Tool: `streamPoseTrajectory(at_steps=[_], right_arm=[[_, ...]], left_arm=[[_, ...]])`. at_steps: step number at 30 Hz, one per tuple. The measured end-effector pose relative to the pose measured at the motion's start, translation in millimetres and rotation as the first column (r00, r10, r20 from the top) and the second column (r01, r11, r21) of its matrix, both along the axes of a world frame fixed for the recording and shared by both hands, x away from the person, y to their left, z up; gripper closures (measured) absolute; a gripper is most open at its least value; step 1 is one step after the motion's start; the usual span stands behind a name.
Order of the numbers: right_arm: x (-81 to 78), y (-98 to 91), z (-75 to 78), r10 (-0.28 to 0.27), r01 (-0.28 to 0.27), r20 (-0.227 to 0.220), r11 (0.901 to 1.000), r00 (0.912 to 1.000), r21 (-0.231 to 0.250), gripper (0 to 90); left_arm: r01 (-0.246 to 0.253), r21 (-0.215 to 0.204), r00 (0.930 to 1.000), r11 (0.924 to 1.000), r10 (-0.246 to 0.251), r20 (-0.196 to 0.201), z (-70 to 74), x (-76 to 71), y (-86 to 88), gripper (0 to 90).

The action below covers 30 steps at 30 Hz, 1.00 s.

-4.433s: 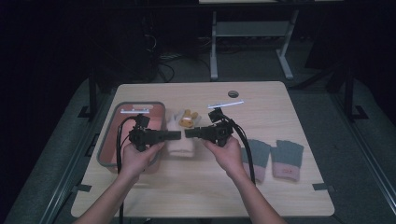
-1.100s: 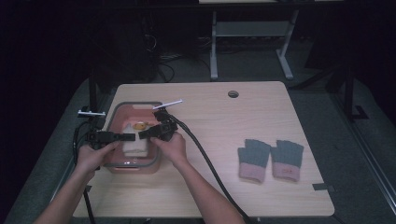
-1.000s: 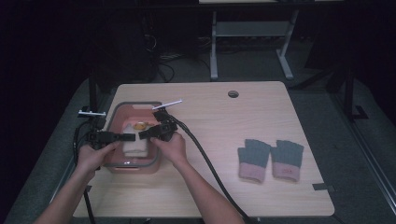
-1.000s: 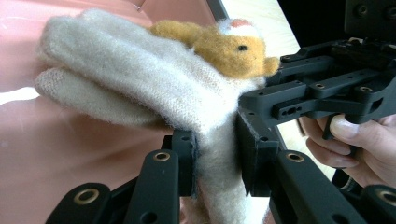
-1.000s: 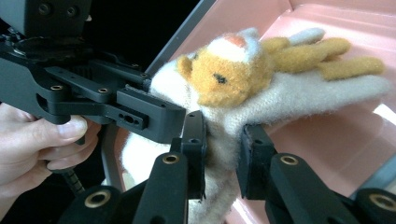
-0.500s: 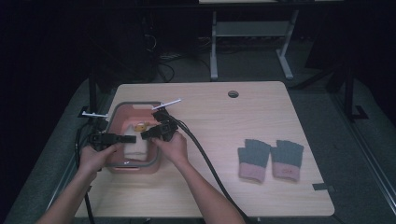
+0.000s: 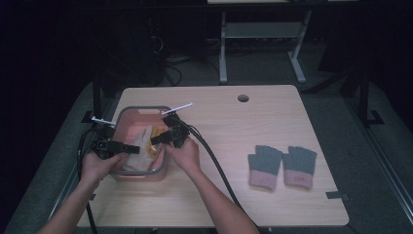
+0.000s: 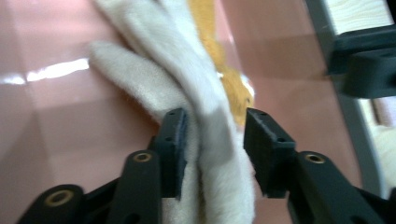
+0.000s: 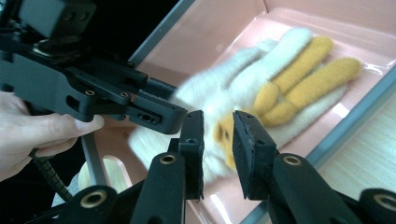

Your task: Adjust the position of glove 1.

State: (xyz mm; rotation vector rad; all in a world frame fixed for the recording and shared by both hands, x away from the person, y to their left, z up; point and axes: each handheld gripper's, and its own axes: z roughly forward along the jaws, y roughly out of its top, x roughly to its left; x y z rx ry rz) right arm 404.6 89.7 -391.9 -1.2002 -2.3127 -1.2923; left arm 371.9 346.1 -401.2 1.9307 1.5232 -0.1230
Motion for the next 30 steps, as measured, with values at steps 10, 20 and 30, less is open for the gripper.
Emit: streamPoseTrajectory(at_steps=[10, 20, 30], right_arm=[[-3.3, -12.6, 7.5, -0.008, 0.008, 0.017, 0.9998, 0.9998, 0.018, 73.2], [-5.0, -23.6, 14.4, -0.006, 0.005, 0.039, 0.9997, 0.9992, 0.026, 73.2], [-5.0, -37.3, 20.3, -0.013, 0.012, 0.053, 0.9998, 0.9985, 0.017, 71.8]], left_arm=[[-0.044, 0.042, 0.9977, 0.9982, 0.042, 0.053, 12.5, -1.6, 5.2, 53.8], [0.003, 0.153, 0.9999, 0.9883, -0.001, -0.015, -2.1, 4.7, -11.1, 62.4], [-0.015, 0.114, 0.9995, 0.9934, 0.012, 0.028, 10.3, 2.4, -5.0, 57.8]])
